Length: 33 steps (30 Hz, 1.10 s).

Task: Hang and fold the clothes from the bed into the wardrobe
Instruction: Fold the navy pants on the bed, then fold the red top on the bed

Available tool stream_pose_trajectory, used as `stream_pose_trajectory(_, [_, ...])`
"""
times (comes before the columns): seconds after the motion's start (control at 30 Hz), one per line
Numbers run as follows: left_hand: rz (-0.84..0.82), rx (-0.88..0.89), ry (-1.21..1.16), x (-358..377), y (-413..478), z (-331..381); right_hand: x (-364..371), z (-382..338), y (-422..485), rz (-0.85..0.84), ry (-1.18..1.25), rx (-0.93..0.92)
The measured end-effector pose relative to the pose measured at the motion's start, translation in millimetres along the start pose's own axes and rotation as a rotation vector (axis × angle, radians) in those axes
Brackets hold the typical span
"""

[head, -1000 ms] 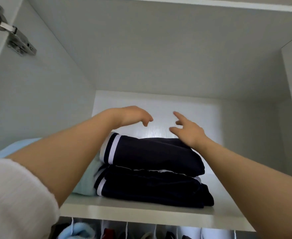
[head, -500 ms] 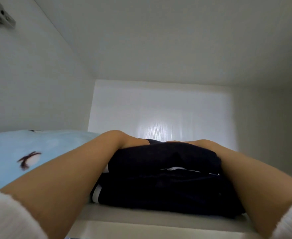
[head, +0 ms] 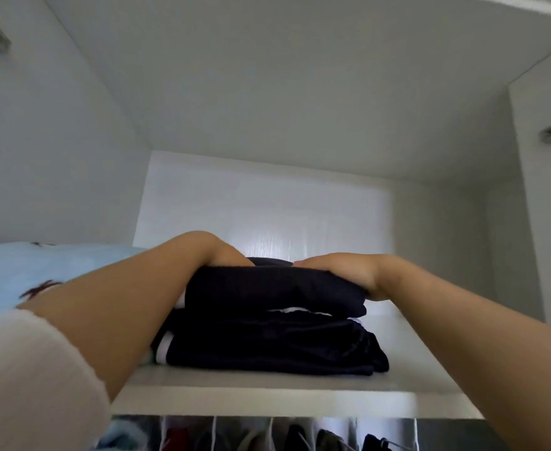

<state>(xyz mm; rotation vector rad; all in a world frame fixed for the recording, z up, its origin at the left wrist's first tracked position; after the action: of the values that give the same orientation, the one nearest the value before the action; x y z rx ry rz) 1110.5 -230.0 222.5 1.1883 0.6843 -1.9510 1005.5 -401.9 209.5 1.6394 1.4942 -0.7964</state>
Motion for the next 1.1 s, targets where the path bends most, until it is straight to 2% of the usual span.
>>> stream_pose_trajectory(0.07, [0.171,0.061,0.17,-5,-12,14,1,1,-10,0.063,-0.015,0.03])
stream_pose_trajectory(0.17, [0.3,0.173,0.182,-5,-25,32,4,-2,-22,0.218,-0.05,0.066])
stream_pose_trajectory(0.27, [0.307,0.235,0.027,4,-35,43,8,-10,-41,0.311,-0.102,0.127])
stream_pose_trajectory(0.4, [0.5,0.342,-0.148,15,-48,54,9,-18,-70,0.472,-0.054,0.197])
stream_pose_trajectory(0.47, [0.538,0.432,-0.215,22,-56,61,10,-22,-87,0.57,-0.011,0.217])
stream_pose_trajectory(0.7, [0.326,0.778,-0.296,76,-101,115,10,-22,-182,0.801,-0.039,0.426])
stream_pose_trajectory(0.87, [0.183,0.982,-0.43,137,-137,186,18,-11,-285,0.953,-0.102,0.68])
stream_pose_trajectory(1.1, [-0.219,1.141,-0.566,234,-245,268,47,-29,-462,1.172,-0.127,0.991])
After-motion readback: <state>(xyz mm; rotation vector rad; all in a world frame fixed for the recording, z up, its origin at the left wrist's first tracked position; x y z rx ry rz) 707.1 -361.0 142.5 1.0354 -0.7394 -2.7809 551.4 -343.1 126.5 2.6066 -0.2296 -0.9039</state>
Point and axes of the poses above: each hand's wrist, its own y-axis towards the middle knuckle, its own x-axis out of the palm, z = x × y, the point moved 2 cm from there along y, towards the middle knuckle, and after that the axes turned 7 degrees about -y, right-handed, at the moved point
